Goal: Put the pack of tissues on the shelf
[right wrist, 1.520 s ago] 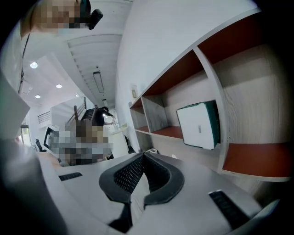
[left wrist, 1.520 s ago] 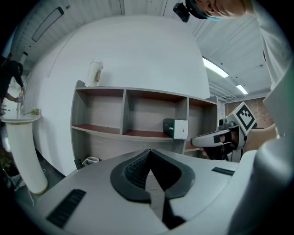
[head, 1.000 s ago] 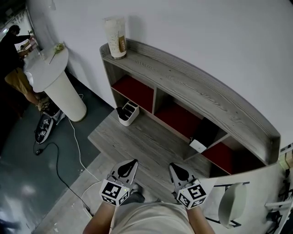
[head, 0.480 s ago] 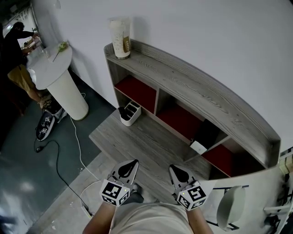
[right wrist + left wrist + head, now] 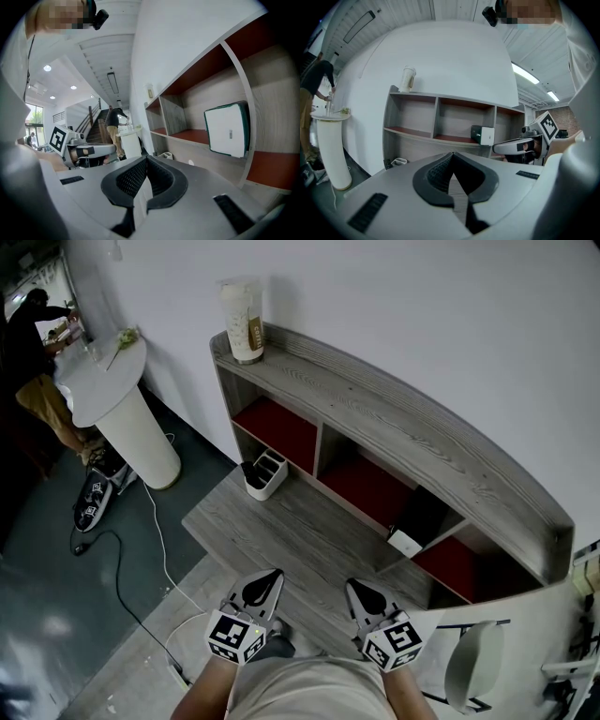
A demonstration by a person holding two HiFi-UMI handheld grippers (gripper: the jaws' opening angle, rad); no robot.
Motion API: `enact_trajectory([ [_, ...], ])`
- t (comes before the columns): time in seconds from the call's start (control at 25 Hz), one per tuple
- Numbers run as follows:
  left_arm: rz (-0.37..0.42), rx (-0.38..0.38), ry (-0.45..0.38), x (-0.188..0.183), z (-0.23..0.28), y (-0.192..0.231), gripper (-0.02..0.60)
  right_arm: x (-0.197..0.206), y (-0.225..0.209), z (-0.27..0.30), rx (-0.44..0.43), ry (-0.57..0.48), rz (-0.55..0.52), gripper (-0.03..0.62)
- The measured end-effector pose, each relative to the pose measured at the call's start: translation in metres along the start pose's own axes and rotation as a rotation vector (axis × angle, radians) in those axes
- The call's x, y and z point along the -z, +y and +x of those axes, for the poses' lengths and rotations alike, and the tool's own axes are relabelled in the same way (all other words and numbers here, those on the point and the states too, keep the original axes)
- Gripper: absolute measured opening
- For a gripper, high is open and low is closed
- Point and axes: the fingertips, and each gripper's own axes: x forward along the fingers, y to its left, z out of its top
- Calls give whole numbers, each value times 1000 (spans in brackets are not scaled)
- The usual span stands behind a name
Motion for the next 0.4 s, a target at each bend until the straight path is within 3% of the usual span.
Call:
enact_trajectory([
  [0.4,-5,-3,0,0,2,1,15,1,-2,-3,11,1,4,28],
])
